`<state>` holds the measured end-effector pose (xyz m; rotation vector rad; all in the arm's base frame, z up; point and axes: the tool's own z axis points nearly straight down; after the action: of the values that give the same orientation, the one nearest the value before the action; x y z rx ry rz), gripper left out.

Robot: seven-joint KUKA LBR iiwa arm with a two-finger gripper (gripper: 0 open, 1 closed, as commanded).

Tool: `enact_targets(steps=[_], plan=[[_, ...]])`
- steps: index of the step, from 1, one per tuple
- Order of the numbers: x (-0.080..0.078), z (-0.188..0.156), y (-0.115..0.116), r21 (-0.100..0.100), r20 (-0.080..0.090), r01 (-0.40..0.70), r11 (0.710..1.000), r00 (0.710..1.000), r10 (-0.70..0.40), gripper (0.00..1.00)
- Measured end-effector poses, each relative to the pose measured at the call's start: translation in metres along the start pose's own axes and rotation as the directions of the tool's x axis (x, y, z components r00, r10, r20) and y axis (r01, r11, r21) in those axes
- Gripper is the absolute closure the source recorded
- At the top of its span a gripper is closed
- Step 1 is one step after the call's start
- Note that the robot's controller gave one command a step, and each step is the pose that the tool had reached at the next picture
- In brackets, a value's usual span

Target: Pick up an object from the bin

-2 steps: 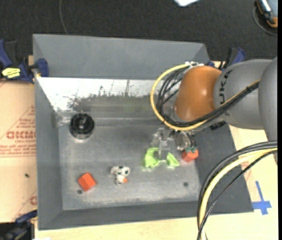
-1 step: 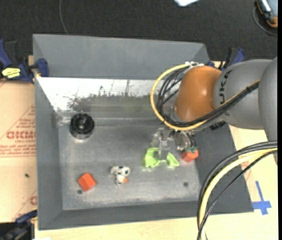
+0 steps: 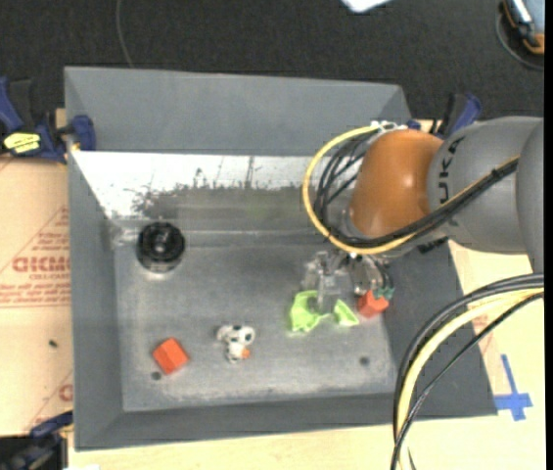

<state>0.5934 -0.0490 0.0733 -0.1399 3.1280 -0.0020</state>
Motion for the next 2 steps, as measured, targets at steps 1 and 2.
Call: enact_targets(steps=[1,2], plan=[[-0.011,0.002,-0.011,0.001,0.009,0.012,1.0,1.0,-0.012,1.0],[0.009,-0.057,-0.027,0.005,0.014,0.011,1.0,1.0,-0.012,1.0]])
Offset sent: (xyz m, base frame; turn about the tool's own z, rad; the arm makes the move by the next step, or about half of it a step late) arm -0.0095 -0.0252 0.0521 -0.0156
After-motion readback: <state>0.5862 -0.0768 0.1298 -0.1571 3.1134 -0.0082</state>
